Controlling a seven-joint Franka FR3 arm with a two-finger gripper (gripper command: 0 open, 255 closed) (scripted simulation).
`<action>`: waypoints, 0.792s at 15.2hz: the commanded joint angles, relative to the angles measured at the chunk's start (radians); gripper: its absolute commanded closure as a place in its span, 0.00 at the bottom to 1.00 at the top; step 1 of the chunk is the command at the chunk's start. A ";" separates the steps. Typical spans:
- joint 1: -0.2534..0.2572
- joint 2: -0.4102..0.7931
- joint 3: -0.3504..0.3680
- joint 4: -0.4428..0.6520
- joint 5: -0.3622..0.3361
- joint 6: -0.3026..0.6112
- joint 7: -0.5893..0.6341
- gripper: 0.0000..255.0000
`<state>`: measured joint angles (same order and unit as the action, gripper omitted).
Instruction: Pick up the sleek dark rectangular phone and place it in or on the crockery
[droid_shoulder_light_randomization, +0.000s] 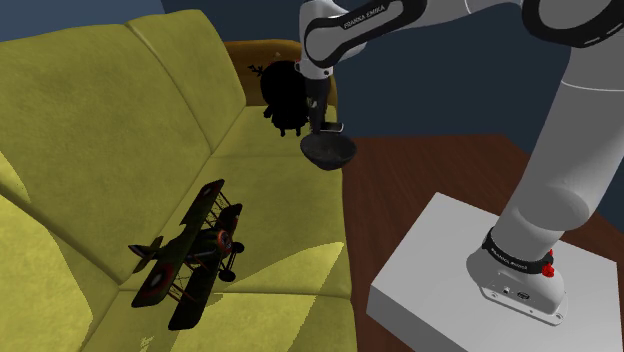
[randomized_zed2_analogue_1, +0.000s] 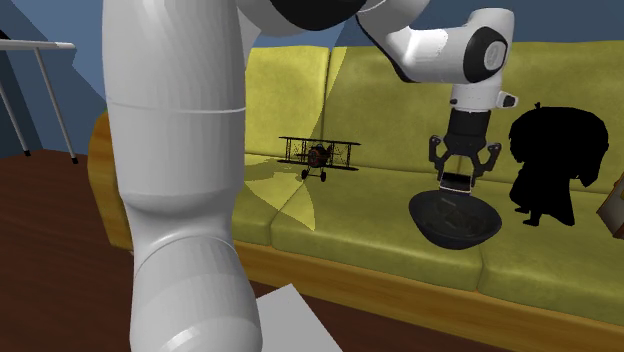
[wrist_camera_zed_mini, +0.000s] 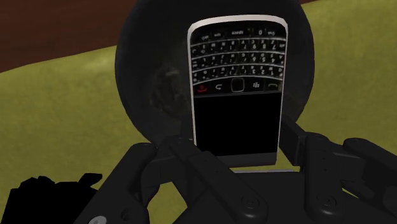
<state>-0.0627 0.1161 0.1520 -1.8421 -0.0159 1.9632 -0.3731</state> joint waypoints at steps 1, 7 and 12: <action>0.000 0.010 0.000 -0.013 -0.002 0.023 0.000 1.00; 0.001 0.033 -0.001 -0.066 -0.006 0.099 0.003 1.00; 0.001 0.041 -0.001 -0.080 -0.008 0.122 0.004 1.00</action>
<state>-0.0620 0.1571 0.1506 -1.9219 -0.0235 2.0836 -0.3693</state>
